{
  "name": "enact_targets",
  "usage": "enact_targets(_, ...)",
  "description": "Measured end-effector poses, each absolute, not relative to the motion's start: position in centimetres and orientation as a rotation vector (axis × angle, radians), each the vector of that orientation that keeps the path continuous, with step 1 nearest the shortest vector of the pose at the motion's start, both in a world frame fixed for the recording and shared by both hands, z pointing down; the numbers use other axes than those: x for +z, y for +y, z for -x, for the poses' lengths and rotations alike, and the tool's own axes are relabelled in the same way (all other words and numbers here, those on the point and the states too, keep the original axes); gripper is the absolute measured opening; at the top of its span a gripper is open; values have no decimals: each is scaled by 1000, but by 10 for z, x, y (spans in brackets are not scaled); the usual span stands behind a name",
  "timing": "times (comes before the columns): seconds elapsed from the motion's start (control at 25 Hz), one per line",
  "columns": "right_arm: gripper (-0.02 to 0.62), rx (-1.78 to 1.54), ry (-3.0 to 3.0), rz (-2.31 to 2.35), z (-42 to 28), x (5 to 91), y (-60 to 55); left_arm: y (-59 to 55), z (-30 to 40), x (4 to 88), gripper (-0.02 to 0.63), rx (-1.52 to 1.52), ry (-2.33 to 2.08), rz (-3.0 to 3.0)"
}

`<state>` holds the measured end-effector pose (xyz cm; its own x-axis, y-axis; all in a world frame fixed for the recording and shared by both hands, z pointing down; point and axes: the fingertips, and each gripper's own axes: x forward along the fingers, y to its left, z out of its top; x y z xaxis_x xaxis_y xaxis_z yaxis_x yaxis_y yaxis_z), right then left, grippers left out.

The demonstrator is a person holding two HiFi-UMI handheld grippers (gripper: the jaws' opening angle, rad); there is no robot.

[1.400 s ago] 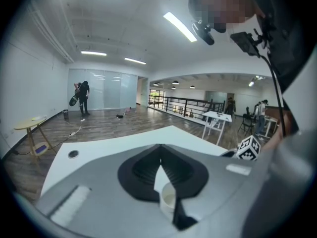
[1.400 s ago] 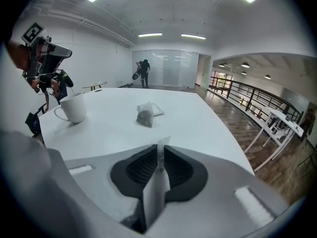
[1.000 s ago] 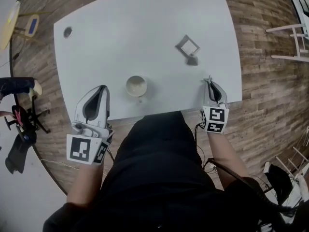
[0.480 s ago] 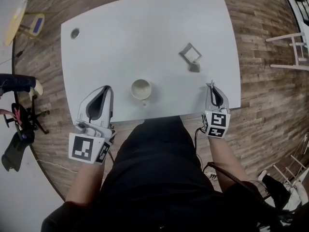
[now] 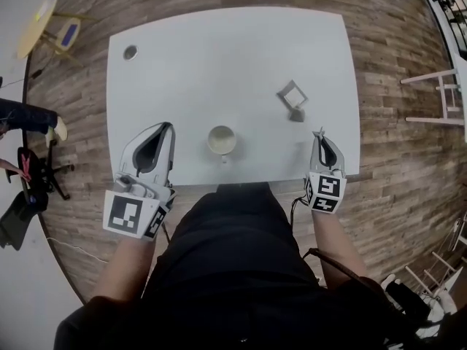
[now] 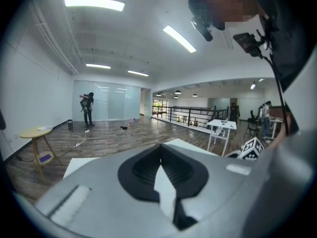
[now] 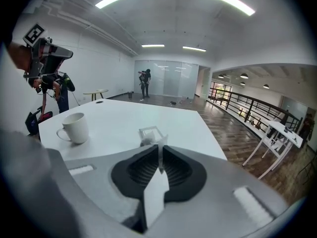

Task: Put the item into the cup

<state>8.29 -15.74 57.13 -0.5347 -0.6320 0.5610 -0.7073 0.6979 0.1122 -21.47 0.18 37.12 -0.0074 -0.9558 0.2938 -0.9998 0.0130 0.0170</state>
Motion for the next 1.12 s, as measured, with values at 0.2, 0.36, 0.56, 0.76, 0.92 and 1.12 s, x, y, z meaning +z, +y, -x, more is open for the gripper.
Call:
enact_targets(0.2,26,166,-2361,-1012,-73,561,-159,3,223,363,-2,271,-2107,-2042)
enact_targets(0.36,26,172,-2380,-1016,-71,554,-161,1,226,356,-2,253,-2134,-2056)
enact_targets(0.56,26,151,-2414,-1009,-65,542,-162,5,240,341,-2,234,-2207,-2054)
enact_targets(0.76,26,130,-2437,-1015,-58,529,-168,8,247,335,-2,207,-2241,-2050)
enact_targets(0.92,25,109,-2451,-1017,-54,518,-169,14,245,332,-2,173,-2253,-2062)
enact_targets(1.12,25,93,-2472,-1031,-53,504,-174,15,245,329,-2,116,-2281,-2064)
